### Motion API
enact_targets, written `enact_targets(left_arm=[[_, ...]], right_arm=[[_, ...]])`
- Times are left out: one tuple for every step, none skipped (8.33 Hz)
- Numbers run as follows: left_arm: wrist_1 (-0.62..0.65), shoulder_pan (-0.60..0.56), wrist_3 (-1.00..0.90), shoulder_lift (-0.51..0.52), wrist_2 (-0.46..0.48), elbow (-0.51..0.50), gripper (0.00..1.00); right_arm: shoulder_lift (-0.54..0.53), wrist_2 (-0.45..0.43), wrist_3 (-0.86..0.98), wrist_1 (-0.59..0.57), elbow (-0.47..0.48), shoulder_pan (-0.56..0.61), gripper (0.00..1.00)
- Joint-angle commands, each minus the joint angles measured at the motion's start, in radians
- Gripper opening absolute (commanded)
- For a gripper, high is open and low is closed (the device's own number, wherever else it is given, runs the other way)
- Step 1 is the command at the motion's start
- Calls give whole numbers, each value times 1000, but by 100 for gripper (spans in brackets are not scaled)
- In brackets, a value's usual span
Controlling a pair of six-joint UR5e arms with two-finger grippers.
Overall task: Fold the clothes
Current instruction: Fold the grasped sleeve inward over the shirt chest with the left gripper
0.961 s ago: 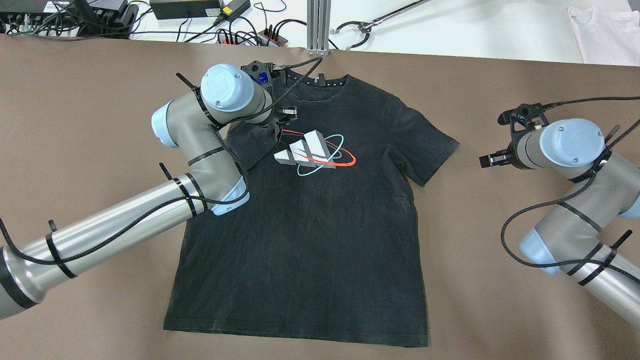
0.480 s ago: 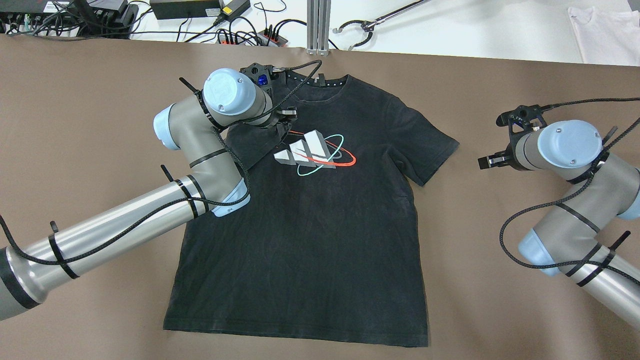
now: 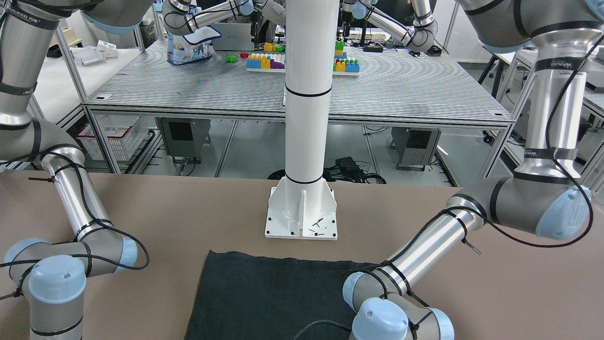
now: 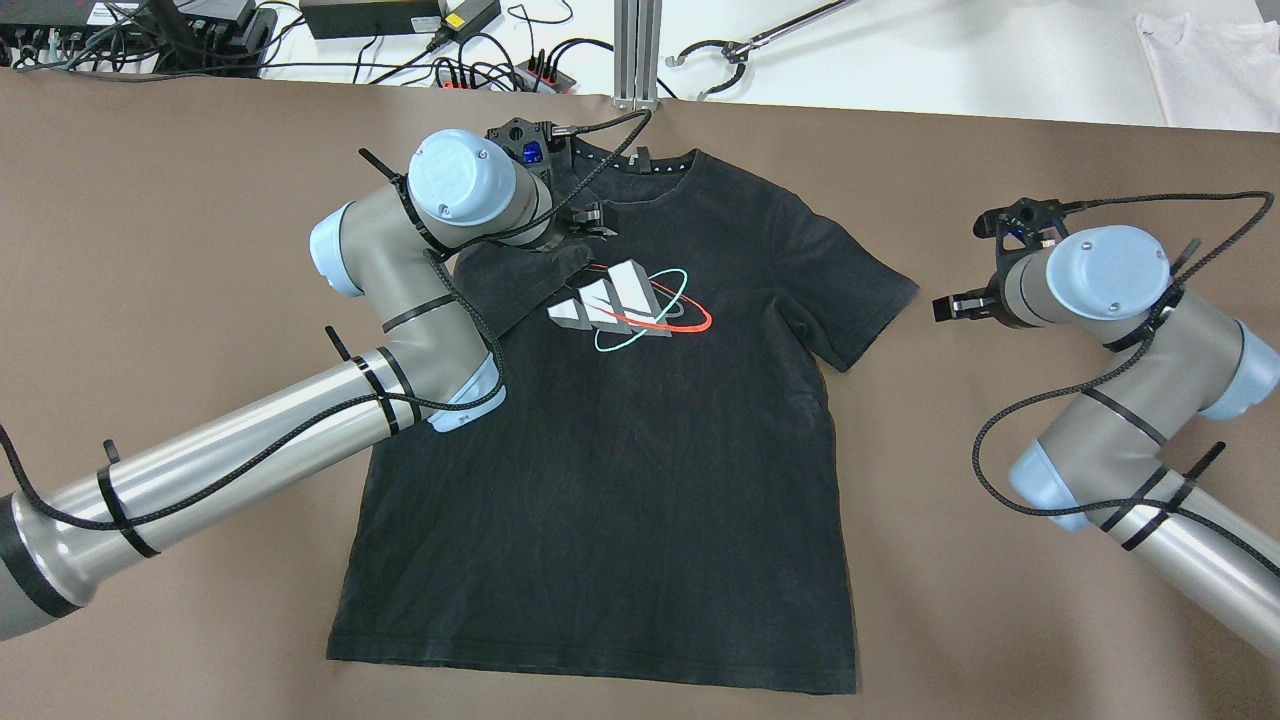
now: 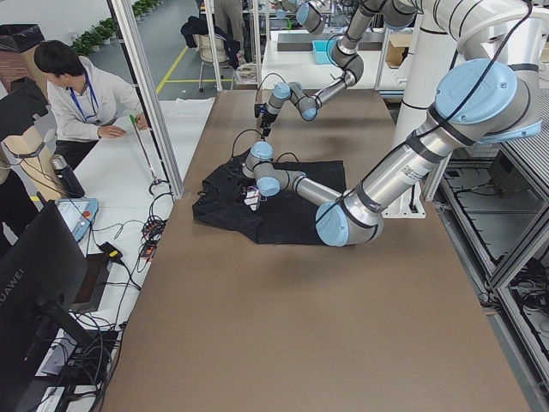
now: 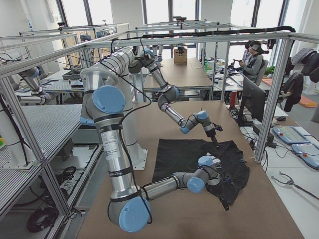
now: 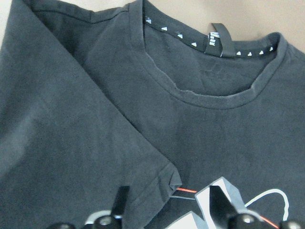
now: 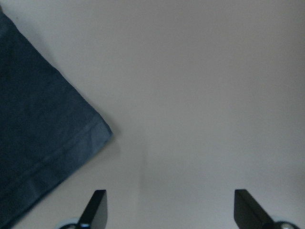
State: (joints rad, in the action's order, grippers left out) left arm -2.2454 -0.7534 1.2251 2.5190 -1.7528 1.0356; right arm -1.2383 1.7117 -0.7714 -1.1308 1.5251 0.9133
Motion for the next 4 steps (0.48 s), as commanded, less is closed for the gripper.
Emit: enact_targets(left_arm=[[0,2,1,-3,2,1,100],[-2,2,1,-5,4,1,100],[-2,3,1,-6,4,1,100],[-2,3,-1,-6,4,1,100]], right_arm=[[133,14,-156,304,-303,-5,93],[176,14,-189,318,-344,-7,93],[178,14,-190,324,-344,-7,92],[180,14,-195,325,-344,-7,88]])
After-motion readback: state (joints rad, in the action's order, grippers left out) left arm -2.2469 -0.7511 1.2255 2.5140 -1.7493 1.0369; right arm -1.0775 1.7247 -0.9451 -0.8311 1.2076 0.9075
